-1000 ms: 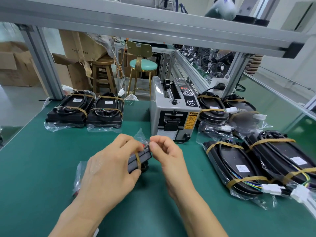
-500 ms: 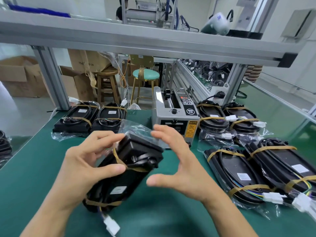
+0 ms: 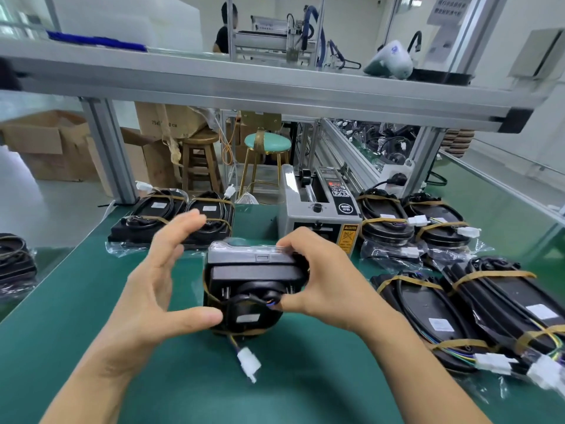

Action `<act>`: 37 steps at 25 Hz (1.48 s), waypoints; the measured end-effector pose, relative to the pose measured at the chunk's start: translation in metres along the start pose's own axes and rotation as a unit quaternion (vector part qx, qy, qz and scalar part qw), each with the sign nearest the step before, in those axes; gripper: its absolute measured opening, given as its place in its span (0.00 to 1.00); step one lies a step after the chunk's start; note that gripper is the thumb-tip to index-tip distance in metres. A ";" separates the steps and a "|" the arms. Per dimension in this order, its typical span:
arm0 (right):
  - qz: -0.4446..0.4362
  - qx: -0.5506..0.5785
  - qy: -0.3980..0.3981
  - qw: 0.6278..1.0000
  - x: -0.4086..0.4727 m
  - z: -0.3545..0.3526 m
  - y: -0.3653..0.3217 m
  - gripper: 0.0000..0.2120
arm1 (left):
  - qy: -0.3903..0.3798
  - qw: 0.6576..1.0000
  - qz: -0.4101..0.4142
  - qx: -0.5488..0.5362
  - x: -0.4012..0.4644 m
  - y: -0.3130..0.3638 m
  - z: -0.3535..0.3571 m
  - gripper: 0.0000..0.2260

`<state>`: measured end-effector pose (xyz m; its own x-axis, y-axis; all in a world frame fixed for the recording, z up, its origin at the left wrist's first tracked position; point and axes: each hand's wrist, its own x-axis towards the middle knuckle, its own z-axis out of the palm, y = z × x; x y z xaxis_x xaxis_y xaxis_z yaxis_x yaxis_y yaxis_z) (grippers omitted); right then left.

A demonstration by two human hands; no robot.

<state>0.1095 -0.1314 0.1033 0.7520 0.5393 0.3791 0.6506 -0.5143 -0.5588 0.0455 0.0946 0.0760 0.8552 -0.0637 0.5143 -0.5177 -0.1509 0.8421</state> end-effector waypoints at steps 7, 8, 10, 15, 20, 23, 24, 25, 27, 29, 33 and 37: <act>-0.043 0.014 0.004 0.999 0.008 0.018 0.000 0.28 | 0.004 0.987 -0.054 0.148 0.015 0.014 0.017 0.29; -0.044 0.035 -0.009 0.998 0.006 0.019 0.003 0.31 | 0.019 0.987 -0.059 0.148 0.014 0.012 0.018 0.28; 0.002 0.105 -0.031 0.994 -0.003 0.020 0.015 0.39 | 0.054 0.986 -0.063 0.146 0.012 0.010 0.019 0.28; 0.345 0.226 0.246 0.877 -0.016 0.023 0.062 0.07 | 0.112 0.976 -0.088 0.166 0.008 0.009 0.023 0.30; 0.402 0.270 0.323 0.813 0.023 0.027 0.071 0.09 | 0.092 0.972 -0.057 0.207 0.005 0.012 0.043 0.30; 0.435 0.273 0.329 0.793 0.038 0.031 0.072 0.07 | 0.099 0.971 -0.048 0.212 0.004 0.013 0.046 0.30; 0.447 0.271 0.337 0.784 0.041 0.032 0.074 0.06 | 0.101 0.971 -0.047 0.211 0.004 0.013 0.047 0.30; 0.458 0.270 0.344 0.774 0.043 0.033 0.075 0.05 | 0.102 0.971 -0.044 0.211 0.003 0.014 0.048 0.30; 0.473 0.282 0.356 0.756 0.046 0.034 0.078 0.06 | 0.103 0.971 -0.037 0.212 0.003 0.014 0.049 0.29; 0.485 0.307 0.364 0.734 0.050 0.035 0.077 0.08 | 0.100 0.972 -0.035 0.212 0.002 0.014 0.049 0.29; 0.499 0.370 0.354 0.699 0.050 0.030 0.067 0.07 | 0.111 0.971 -0.042 0.207 0.002 0.016 0.052 0.28; 0.369 0.471 0.237 0.766 0.014 0.009 0.031 0.04 | 0.161 0.967 -0.056 0.189 0.002 0.017 0.053 0.27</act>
<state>0.1398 -0.1335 0.0843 0.9772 -0.0841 -0.1947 -0.1662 0.2671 -0.9492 0.0394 0.0396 0.0826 0.8220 0.2742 0.4992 -0.3252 -0.4936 0.8066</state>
